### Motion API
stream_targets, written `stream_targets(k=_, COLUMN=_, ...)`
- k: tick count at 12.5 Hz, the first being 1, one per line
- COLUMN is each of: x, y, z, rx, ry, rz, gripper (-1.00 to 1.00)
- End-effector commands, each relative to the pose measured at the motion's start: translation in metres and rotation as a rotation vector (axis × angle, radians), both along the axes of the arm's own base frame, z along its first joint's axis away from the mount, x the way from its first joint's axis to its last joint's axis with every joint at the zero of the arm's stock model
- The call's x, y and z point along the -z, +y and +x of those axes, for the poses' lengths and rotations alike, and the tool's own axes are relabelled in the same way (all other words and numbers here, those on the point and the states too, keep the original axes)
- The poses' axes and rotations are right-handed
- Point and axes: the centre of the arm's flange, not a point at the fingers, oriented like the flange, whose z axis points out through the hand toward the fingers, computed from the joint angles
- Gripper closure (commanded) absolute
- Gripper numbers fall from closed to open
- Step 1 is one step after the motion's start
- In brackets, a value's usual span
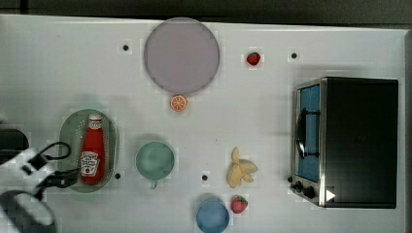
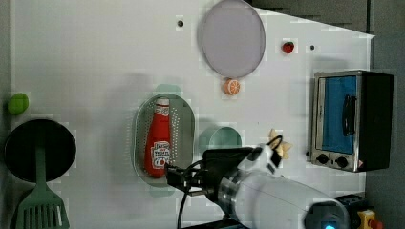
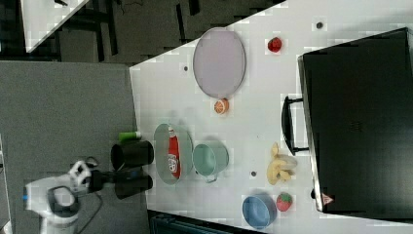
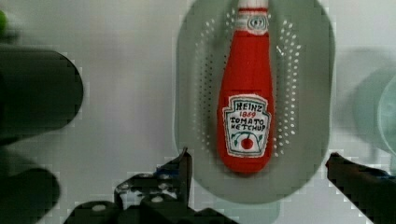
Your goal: Pick ketchup from strainer and place it on the table
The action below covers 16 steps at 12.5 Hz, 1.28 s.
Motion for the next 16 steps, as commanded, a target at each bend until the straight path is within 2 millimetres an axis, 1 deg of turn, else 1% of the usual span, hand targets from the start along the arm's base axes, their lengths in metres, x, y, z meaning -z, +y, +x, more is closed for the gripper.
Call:
stream_targets(k=1, x=0.054, y=-0.026, z=0.011, rx=0.042, ry=0.025, rz=0.007, gripper=-1.00)
stream_targets(k=3, x=0.079, y=-0.025, z=0.011, rx=0.015, ry=0.036, rz=0.039, gripper=-1.00)
stream_targets(k=7, x=0.121, y=-0.026, z=0.017, rx=-0.040, ry=0.066, rz=0.068, gripper=-1.00)
stream_targets(k=10, x=0.150, y=-0.027, z=0.019, rx=-0.017, ry=0.086, rz=0.092, gripper=-1.00)
stream_targets(k=14, x=0.181, y=-0.019, z=0.026, rx=0.014, ry=0.108, rz=0.089, gripper=-1.00)
stream_targets(k=16, x=0.197, y=-0.018, z=0.030, rx=0.033, ry=0.124, rz=0.084, gripper=-1.00)
